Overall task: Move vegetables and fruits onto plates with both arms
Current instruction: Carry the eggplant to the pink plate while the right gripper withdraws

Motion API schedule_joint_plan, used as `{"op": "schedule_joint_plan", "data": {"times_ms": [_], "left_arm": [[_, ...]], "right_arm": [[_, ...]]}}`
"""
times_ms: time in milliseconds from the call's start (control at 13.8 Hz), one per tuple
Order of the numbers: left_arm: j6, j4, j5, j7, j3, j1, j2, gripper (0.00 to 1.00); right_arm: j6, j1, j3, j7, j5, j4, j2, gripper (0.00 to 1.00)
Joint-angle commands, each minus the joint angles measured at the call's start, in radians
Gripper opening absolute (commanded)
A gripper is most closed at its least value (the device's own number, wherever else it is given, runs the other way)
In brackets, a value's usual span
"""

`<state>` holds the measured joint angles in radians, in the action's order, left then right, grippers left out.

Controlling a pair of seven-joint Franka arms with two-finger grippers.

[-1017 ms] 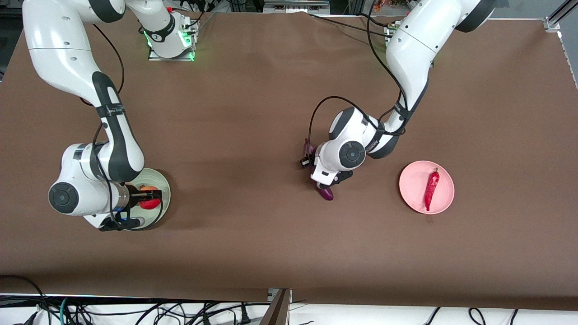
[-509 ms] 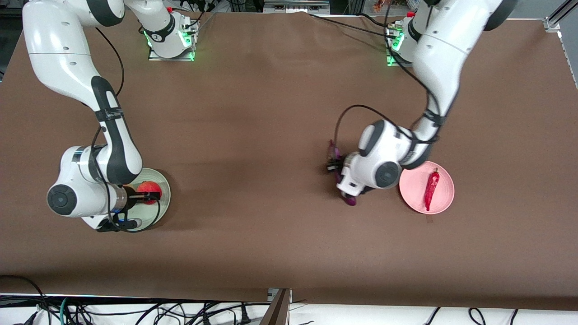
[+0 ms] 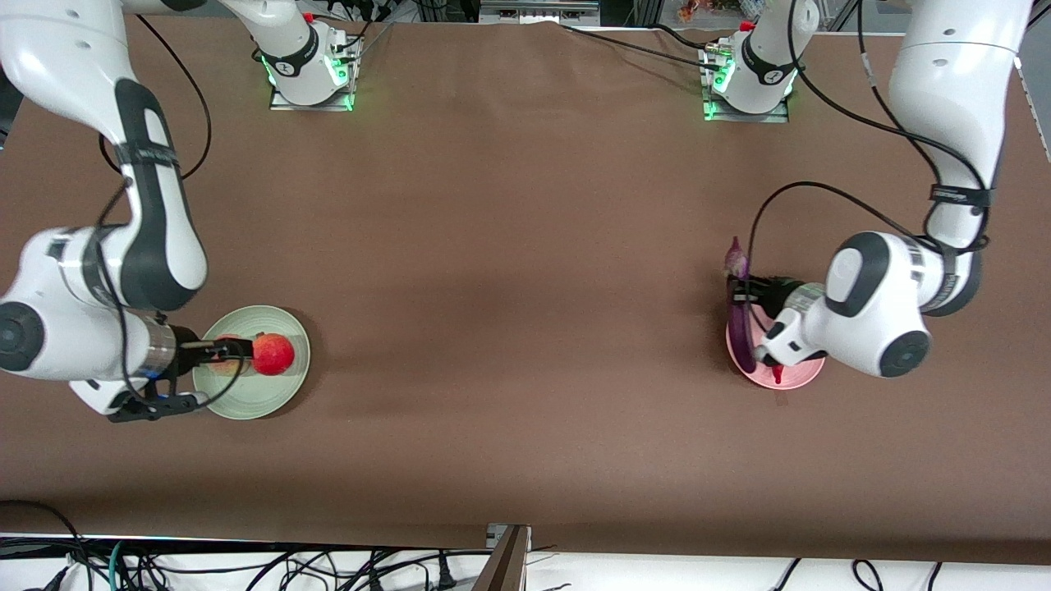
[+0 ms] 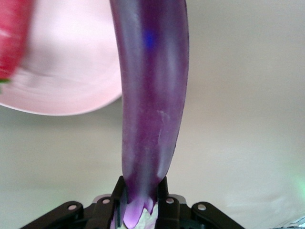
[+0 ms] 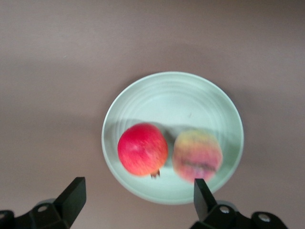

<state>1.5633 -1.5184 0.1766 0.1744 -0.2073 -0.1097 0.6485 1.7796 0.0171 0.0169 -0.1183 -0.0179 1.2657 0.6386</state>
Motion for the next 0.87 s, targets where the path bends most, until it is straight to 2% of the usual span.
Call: {"op": "schedule_joint_plan", "data": {"times_ms": [0, 363, 509, 654, 799], "left_arm": [[-0.002, -0.020, -0.020, -0.065, -0.009, -0.016, 0.000, 0.00], [0.053, -0.011, -0.069, -0.119, -0.007, -0.030, 0.036, 0.00], [0.081, -0.011, -0.069, -0.168, -0.007, -0.051, 0.066, 0.09], [0.084, -0.009, -0.071, -0.171, -0.007, -0.051, 0.072, 0.10], [0.084, -0.009, -0.071, -0.171, -0.007, -0.048, 0.072, 0.16]], "right_arm": [[-0.100, -0.005, 0.011, -0.011, 0.007, 0.021, -0.112, 1.00], [-0.265, 0.012, 0.011, 0.000, 0.016, 0.027, -0.249, 1.00], [-0.260, 0.021, 0.015, -0.004, 0.021, 0.101, -0.345, 1.00], [-0.253, 0.020, 0.015, -0.003, 0.038, 0.176, -0.417, 1.00], [-0.256, 0.012, 0.015, -0.004, 0.078, 0.181, -0.451, 1.00]]}}
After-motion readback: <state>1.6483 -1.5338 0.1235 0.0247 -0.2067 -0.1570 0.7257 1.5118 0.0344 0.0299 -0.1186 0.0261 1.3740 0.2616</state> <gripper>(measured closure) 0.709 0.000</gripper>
